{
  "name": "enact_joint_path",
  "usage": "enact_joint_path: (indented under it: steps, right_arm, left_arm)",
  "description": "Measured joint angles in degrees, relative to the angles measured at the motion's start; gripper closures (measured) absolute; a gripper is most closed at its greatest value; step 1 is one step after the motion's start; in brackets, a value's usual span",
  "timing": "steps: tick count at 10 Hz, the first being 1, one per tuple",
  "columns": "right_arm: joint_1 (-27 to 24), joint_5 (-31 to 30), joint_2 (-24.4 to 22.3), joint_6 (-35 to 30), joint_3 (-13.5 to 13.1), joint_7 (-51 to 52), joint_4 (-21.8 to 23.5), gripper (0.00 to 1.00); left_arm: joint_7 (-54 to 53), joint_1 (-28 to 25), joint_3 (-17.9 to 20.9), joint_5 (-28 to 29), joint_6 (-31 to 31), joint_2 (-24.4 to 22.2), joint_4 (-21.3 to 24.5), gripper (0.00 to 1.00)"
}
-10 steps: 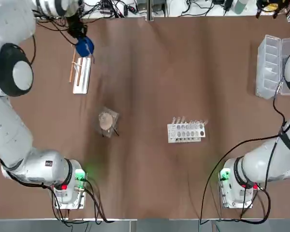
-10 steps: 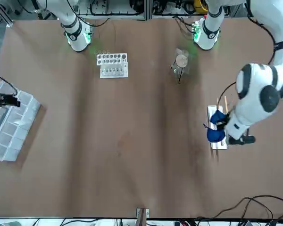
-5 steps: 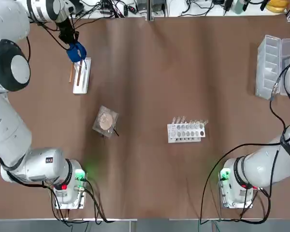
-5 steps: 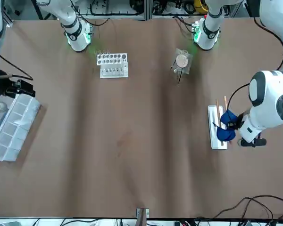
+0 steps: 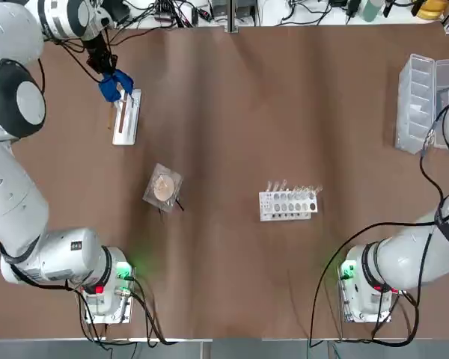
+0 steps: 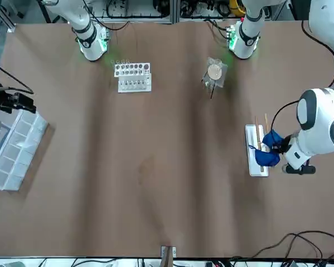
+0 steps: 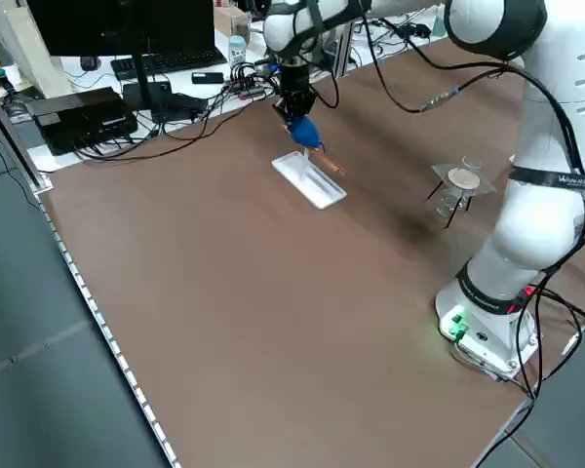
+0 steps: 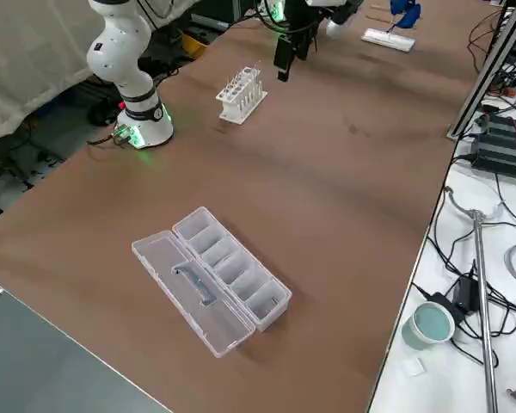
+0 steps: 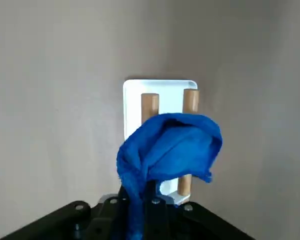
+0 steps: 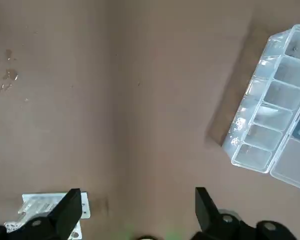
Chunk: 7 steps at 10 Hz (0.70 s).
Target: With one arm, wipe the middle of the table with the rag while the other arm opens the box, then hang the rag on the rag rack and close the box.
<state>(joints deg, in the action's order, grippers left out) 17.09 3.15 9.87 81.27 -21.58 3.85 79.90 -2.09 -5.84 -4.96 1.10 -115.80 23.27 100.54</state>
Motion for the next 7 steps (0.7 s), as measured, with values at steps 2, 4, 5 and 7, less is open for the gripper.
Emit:
enact_joint_path:
  steps: [2,4,5,7]
  right_arm:
    - [-0.67,-0.22,-0.09,0.72,0.47,0.0,0.28,0.0]
    - [-8.71,-0.58,-0.11,1.09,7.75,0.0,0.51,0.0]
    - [-11.74,-0.95,-0.1,1.48,10.15,0.04,0.71,0.0]
    - [-12.42,-2.18,-0.1,2.29,11.39,0.03,0.77,0.0]
  left_arm:
    - [-0.1,0.01,-0.08,0.0,0.01,0.35,0.0,0.82]
    - [-0.15,0.01,-0.09,0.0,0.01,0.49,0.0,0.61]
    - [-0.16,0.01,-0.1,0.0,0.01,0.59,0.0,0.47]
    - [-0.17,0.01,-0.1,0.0,0.01,0.74,0.0,0.33]
